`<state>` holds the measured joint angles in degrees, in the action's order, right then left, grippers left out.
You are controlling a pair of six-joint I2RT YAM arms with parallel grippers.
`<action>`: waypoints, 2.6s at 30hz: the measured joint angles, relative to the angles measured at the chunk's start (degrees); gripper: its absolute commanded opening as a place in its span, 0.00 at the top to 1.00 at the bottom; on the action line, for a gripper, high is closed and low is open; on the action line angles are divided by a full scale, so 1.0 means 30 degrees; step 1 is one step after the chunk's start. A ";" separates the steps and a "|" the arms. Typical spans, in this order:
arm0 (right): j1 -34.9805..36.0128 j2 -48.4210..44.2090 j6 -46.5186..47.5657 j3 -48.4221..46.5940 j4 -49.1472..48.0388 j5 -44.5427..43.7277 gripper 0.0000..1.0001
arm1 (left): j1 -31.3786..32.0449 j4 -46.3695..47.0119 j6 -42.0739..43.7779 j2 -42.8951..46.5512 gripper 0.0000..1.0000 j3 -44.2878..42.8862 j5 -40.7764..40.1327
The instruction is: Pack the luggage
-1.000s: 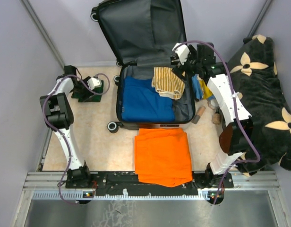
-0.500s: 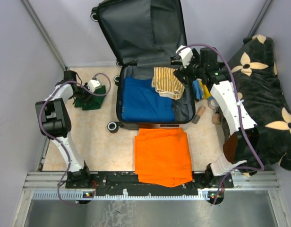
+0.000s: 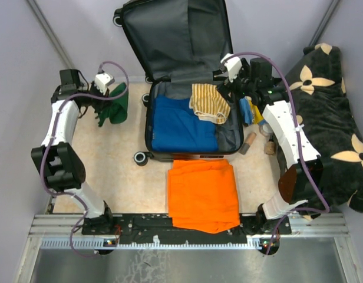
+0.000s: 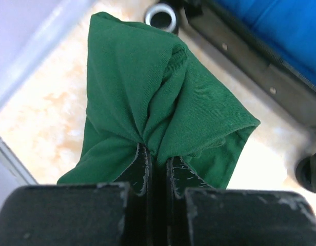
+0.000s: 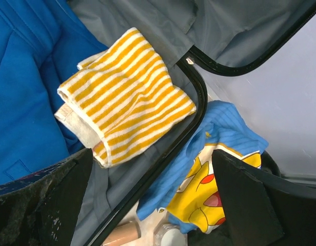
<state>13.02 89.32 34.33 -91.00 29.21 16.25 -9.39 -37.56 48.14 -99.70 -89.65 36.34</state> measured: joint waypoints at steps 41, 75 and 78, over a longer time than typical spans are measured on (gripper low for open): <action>-0.1909 -0.0612 -0.0823 0.1239 -0.0590 -0.0903 0.01 | 1.1985 0.5457 0.0896 -0.9326 0.98 -0.7264 -0.6462; -0.3512 -0.0729 -0.5865 0.1770 0.0364 0.2412 0.01 | 1.1752 0.7359 -0.6958 -1.1242 0.52 -1.0331 -0.3359; -0.3621 -0.0765 -0.6521 0.2280 0.0750 0.3016 0.01 | 1.1752 0.7373 -0.6739 -1.2335 0.45 -0.9945 -0.4262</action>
<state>2.15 87.02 14.76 -84.16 31.46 25.30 25.87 -15.44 27.92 -136.70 -119.48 23.55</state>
